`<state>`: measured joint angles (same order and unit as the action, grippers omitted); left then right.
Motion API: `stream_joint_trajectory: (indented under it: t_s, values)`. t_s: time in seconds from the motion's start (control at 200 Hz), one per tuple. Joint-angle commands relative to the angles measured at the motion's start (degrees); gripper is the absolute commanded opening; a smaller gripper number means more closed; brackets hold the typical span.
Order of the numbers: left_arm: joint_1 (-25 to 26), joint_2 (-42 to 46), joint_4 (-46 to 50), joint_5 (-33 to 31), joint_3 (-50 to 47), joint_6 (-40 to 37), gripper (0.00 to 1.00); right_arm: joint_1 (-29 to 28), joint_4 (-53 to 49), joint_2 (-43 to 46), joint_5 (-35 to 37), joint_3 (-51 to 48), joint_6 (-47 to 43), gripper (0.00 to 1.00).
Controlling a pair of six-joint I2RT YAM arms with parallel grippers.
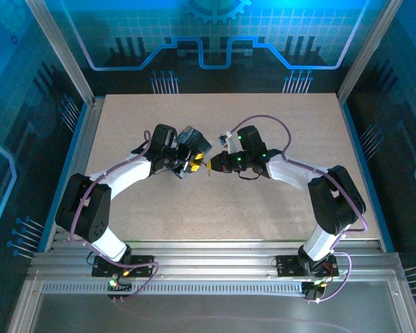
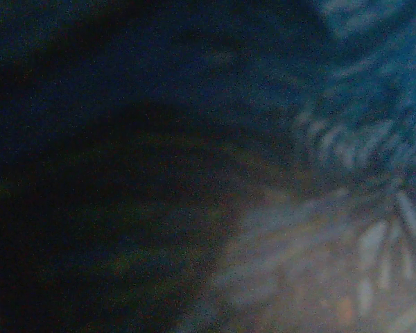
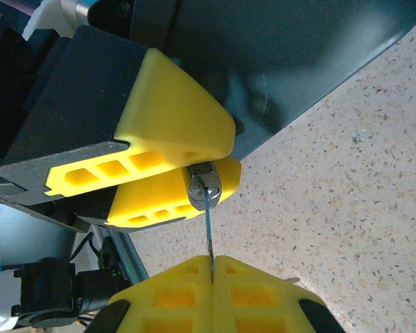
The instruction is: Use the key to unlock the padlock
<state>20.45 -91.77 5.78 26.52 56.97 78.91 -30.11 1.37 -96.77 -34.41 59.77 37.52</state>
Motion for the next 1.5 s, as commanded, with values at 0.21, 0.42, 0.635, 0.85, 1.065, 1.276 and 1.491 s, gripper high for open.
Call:
stream_joint_trajectory:
  t_s: [0.21, 0.42, 0.635, 0.85, 1.065, 1.276, 1.491]
  values:
    - [1.1, 0.5, 5.6, 5.4, 3.4, -6.4, 0.21, -0.6, 10.8, 0.2, -4.1, -0.1, 0.1, 0.00]
    - [0.2, 0.1, 6.3, 8.3, 2.8, -7.8, 0.21, 0.2, 16.0, -1.2, -11.4, -0.7, 5.4, 0.00]
    - [-1.1, 0.8, 7.6, 9.4, 3.5, -8.7, 0.21, 0.7, 19.1, -3.1, -12.1, -1.6, 11.8, 0.00]
    - [-1.8, 0.9, 13.4, 9.6, 5.5, -13.7, 0.21, 2.4, 22.4, -3.2, -12.5, -3.0, 16.4, 0.00]
    - [-2.0, 0.6, 14.7, 9.9, 5.5, -13.7, 0.21, 1.8, 19.2, -2.3, -11.5, -2.0, 13.9, 0.00]
    - [-2.0, 0.0, 9.3, 11.3, 3.9, -8.0, 0.21, 0.1, 18.0, -3.9, -10.0, -0.4, 11.6, 0.00]
    - [-2.0, -0.3, 1.9, 11.5, 0.8, -1.5, 0.21, -0.4, 23.3, -3.8, -8.3, -3.0, 13.6, 0.00]
